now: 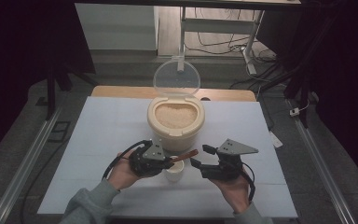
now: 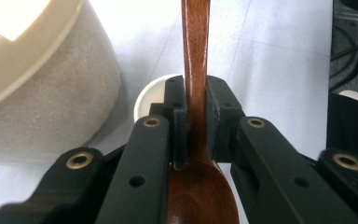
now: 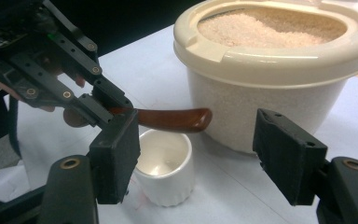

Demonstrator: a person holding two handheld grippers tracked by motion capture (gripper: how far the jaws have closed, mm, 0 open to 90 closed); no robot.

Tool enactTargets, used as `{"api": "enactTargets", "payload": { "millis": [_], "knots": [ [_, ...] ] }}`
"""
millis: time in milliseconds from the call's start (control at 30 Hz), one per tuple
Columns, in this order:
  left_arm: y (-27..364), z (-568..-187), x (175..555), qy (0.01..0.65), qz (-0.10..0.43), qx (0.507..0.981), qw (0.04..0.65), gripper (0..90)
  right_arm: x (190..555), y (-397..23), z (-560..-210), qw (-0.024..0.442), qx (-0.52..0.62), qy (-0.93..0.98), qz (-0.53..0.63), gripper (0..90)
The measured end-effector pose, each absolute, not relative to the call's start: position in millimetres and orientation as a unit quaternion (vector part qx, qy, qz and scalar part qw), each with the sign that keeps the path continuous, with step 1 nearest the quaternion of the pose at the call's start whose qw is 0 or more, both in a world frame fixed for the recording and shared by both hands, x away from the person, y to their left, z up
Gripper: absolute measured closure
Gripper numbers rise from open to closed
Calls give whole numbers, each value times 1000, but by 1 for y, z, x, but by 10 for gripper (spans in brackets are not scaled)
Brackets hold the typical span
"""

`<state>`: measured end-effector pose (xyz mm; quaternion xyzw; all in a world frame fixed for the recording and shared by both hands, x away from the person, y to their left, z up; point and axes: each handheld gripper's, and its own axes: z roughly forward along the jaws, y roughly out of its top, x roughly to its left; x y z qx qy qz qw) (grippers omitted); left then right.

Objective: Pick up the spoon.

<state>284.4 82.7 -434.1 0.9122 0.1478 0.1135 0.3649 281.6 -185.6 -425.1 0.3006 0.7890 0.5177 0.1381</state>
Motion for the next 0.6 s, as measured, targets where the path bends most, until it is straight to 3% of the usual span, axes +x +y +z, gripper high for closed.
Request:
{"api": "enactTargets", "payload": {
  "millis": [400, 600],
  "knots": [
    [77, -436, 282, 145, 124, 908, 373, 793, 283, -175, -439, 115, 314, 787, 518, 363],
    [73, -437, 279, 140, 128, 909, 372, 793, 281, -173, -442, 105, 330, 765, 544, 480]
  ]
}}
